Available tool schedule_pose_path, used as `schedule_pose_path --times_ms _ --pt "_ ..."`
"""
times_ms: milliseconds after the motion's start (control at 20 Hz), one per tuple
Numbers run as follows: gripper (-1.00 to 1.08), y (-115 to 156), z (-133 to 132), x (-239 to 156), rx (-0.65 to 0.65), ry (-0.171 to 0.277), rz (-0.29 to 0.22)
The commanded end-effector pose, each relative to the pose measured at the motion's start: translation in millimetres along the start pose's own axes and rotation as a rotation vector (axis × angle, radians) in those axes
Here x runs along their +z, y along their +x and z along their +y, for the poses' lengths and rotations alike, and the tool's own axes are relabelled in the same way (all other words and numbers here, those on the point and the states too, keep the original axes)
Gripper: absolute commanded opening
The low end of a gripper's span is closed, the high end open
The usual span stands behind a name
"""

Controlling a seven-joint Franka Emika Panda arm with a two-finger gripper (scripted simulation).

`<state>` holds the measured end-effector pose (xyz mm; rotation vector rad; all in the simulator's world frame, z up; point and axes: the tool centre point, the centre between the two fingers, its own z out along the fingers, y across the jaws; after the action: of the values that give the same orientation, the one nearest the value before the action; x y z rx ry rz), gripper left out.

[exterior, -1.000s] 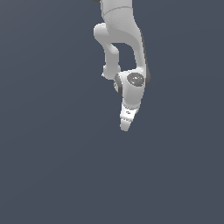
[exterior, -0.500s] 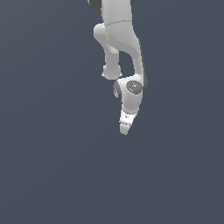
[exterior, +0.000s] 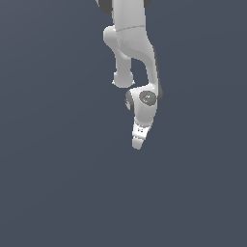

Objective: Pick up the object and move it to a goal position.

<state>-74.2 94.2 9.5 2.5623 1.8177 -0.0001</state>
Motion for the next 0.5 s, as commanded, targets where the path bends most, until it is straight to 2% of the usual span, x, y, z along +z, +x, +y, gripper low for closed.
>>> schedule_pose_path --times_ms 0,450 --pt "-1.0 -1.0 0.7 0.9 0.002 0.0 0.0" --pt "-1.0 -3.7 7.9 -1.5 -0.001 0.0 0.0"
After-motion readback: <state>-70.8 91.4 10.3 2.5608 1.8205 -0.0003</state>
